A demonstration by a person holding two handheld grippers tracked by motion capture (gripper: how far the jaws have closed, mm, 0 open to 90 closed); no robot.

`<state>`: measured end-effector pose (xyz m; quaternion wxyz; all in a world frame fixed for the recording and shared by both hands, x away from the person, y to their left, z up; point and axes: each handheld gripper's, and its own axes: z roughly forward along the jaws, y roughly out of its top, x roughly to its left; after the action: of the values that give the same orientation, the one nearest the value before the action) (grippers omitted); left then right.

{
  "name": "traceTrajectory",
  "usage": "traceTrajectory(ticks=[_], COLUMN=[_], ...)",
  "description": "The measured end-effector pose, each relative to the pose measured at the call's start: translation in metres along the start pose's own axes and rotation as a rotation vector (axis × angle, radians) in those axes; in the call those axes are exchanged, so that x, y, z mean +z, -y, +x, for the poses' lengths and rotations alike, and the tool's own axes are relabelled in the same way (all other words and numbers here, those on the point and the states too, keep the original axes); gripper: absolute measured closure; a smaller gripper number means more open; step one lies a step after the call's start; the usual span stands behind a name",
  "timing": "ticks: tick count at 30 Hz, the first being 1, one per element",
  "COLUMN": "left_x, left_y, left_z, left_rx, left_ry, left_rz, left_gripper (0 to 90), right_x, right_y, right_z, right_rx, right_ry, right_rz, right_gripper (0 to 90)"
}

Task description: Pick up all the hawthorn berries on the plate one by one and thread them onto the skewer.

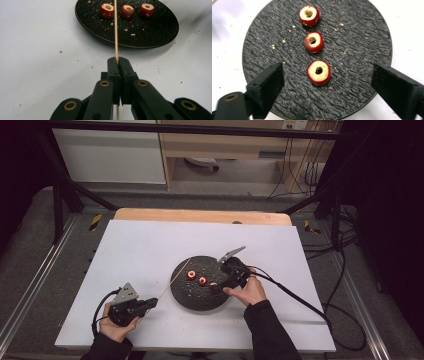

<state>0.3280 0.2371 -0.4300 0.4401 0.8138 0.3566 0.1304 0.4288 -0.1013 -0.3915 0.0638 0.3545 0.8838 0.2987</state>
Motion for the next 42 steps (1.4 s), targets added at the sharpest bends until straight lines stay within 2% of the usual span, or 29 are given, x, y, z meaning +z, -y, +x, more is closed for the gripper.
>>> traceTrajectory(ticks=[2,5,6,7,11,12,17,22,30,31,34,42], left_x=[0.000,0.001,0.001,0.001,0.002,0.002,0.002,0.003,0.003,0.003,0.003,0.003], left_y=[0.000,0.000,0.000,0.000,0.000,0.000,0.000,0.000,0.000,0.000,0.000,0.000], left_z=[0.000,0.000,0.000,0.000,0.000,0.000,0.000,0.000,0.000,0.000,0.000,-0.001], left_rx=[-0.001,0.001,0.003,0.003,0.006,0.007,0.008,0.011,0.011,0.011,0.012,0.014], left_ry=[0.000,0.000,0.001,0.000,0.001,0.001,0.001,0.001,0.003,0.003,0.003,0.003], left_rz=[0.002,0.004,0.005,0.006,0.011,0.011,0.013,0.019,0.021,0.021,0.022,0.020], left_gripper=[88.4,88.4,88.4,88.4,88.4,88.4,88.4,88.3,88.4,88.4,88.4,88.4], right_x=[0.005,0.009,0.012,0.014,0.019,0.021,0.026,0.029,0.034,0.035,0.036,0.034], right_y=[-0.006,-0.009,-0.012,-0.013,-0.015,-0.016,-0.016,-0.018,-0.023,-0.023,-0.022,-0.023], right_z=[0.000,0.001,0.001,0.002,0.002,0.002,-0.001,-0.002,0.000,0.000,-0.001,-0.001], right_rx=[-0.005,-0.005,-0.023,-0.018,-0.018,-0.013,-0.005,-0.019,-0.028,-0.019,-0.033,-0.001], right_ry=[-0.004,-0.016,-0.023,-0.030,-0.034,-0.037,-0.058,-0.056,-0.070,-0.072,-0.071,-0.073], right_rz=[0.032,0.057,0.087,0.098,0.125,0.142,0.172,0.199,0.232,0.241,0.252,0.256], right_gripper=[18.9,22.2,25.7,26.9,33.0,37.7,44.1,52.3,59.6,59.9,60.0,60.8])
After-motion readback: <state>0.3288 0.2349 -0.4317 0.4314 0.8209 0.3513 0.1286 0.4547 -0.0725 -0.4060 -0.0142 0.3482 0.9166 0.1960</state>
